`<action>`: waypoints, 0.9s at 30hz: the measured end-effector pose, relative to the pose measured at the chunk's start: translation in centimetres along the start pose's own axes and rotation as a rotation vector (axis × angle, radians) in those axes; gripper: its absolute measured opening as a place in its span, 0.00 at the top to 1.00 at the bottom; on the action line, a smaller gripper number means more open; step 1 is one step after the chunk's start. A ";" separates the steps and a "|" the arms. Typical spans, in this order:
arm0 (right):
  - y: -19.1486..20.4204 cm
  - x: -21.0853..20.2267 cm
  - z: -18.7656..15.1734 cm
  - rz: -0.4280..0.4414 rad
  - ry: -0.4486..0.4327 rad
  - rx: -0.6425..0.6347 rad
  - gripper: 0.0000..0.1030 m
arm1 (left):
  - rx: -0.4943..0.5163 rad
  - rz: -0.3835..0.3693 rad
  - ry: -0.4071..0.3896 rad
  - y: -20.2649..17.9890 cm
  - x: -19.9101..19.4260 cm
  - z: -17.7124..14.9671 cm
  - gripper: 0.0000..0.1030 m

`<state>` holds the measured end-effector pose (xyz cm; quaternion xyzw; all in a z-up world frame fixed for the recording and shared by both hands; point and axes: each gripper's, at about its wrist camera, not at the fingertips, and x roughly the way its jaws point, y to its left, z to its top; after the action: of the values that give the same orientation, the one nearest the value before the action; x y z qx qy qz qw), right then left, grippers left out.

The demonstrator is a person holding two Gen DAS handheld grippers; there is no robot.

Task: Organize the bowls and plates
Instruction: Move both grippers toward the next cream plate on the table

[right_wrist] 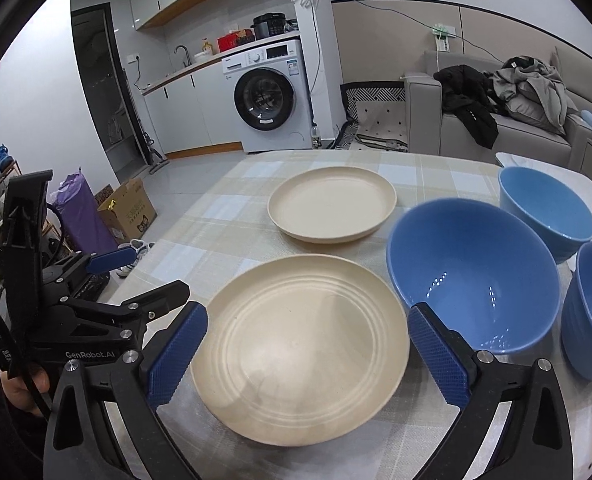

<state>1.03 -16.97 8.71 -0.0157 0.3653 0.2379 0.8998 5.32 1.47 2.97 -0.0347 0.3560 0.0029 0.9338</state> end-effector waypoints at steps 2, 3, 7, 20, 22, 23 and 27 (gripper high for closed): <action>0.2 -0.3 0.6 0.009 -0.011 -0.007 0.01 | -0.008 0.002 -0.009 0.2 -0.4 0.3 0.01; 0.2 -0.4 0.7 0.010 -0.015 -0.011 0.01 | -0.011 0.002 -0.014 0.3 -0.6 0.4 0.01; 0.7 -0.6 1.9 0.004 -0.026 -0.034 0.00 | -0.027 0.001 -0.030 0.6 -1.1 1.2 0.01; -0.4 -1.2 5.4 0.021 -0.051 -0.045 0.00 | -0.031 0.017 -0.044 0.5 -1.4 5.2 0.01; -0.8 -1.1 6.1 0.029 -0.047 -0.039 0.00 | -0.034 0.020 -0.040 0.4 -1.1 5.9 0.01; -1.0 -1.0 6.4 0.029 -0.047 -0.037 0.00 | -0.038 0.022 -0.038 0.5 -0.8 6.2 0.01; -2.0 -0.8 7.9 0.050 -0.042 -0.012 0.00 | -0.051 0.009 -0.020 0.5 0.4 7.5 0.01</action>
<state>6.59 -17.48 14.70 -0.0069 0.3453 0.2629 0.9009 10.58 2.50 8.26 -0.0566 0.3469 0.0166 0.9360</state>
